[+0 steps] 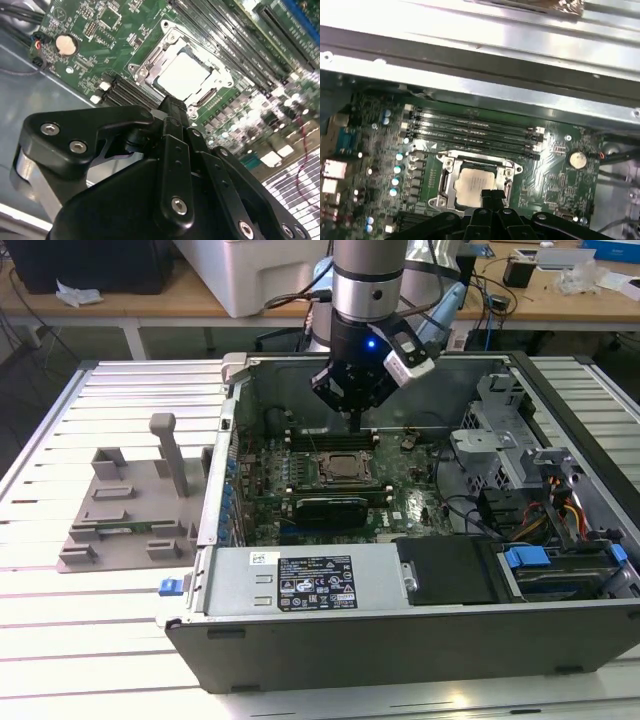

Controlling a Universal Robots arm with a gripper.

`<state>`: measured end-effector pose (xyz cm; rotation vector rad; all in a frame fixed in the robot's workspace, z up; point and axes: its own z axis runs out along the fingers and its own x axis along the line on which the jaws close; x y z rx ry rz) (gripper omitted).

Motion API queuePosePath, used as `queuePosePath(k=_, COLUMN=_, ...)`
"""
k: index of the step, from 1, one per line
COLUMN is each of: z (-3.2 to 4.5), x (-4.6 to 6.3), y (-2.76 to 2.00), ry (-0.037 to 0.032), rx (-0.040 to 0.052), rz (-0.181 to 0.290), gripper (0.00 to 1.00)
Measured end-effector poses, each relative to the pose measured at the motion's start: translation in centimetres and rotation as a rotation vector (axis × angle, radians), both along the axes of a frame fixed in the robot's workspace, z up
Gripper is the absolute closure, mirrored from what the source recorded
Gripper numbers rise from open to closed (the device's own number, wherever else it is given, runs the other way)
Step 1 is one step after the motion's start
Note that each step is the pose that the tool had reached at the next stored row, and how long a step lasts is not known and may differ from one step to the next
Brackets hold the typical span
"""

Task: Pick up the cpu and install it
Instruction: 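Install the first cpu locking lever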

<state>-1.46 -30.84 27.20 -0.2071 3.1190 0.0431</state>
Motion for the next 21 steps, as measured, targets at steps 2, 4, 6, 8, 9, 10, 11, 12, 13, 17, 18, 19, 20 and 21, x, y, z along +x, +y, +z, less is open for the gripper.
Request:
queuePosePath(k=2, z=-0.01, x=0.0, y=0.00, ry=0.0000, rx=0.0000, rz=-0.057, gripper=0.89)
queuePosePath(k=4, z=-0.02, x=-0.1, y=0.00, ry=-0.0002, rx=0.0000, rz=-0.060, gripper=0.89)
queuePosePath(k=6, z=-0.02, x=-0.8, y=0.00, ry=-0.0002, rx=0.0002, rz=-0.060, gripper=0.89)
queuePosePath(k=8, z=-0.02, x=-1.5, y=0.00, ry=-0.0002, rx=0.0000, rz=-0.060, gripper=0.89)
queuePosePath(k=9, z=-0.02, x=-2.0, y=0.00, ry=-0.0002, rx=0.0000, rz=-0.060, gripper=0.89)
queuePosePath(k=10, z=-0.02, x=-2.3, y=0.00, ry=-0.0003, rx=0.0001, rz=-0.060, gripper=0.89)
queuePosePath(k=11, z=-0.02, x=-2.5, y=0.00, ry=-0.0002, rx=0.0000, rz=-0.060, gripper=0.89)
queuePosePath(k=12, z=-0.01, x=-2.8, y=0.00, ry=-0.0002, rx=0.0000, rz=-0.060, gripper=0.89)
queuePosePath(k=13, z=-0.02, x=-3.0, y=0.00, ry=-0.0002, rx=0.0001, rz=-0.060, gripper=0.89)
queuePosePath(k=17, z=-0.02, x=-3.9, y=0.00, ry=-0.0003, rx=0.0001, rz=-0.060, gripper=0.89)
queuePosePath(k=18, z=-0.01, x=-4.0, y=0.00, ry=-0.0002, rx=0.0000, rz=-0.060, gripper=0.89)
queuePosePath(k=19, z=-0.02, x=-4.3, y=0.00, ry=-0.0002, rx=0.0001, rz=-0.060, gripper=0.89)
queuePosePath(k=20, z=-0.03, x=-4.6, y=0.01, ry=-0.0004, rx=0.0002, rz=-0.060, gripper=0.89)
queuePosePath(k=21, z=-0.02, x=-4.8, y=0.04, ry=-0.0003, rx=0.0001, rz=-0.060, gripper=0.89)
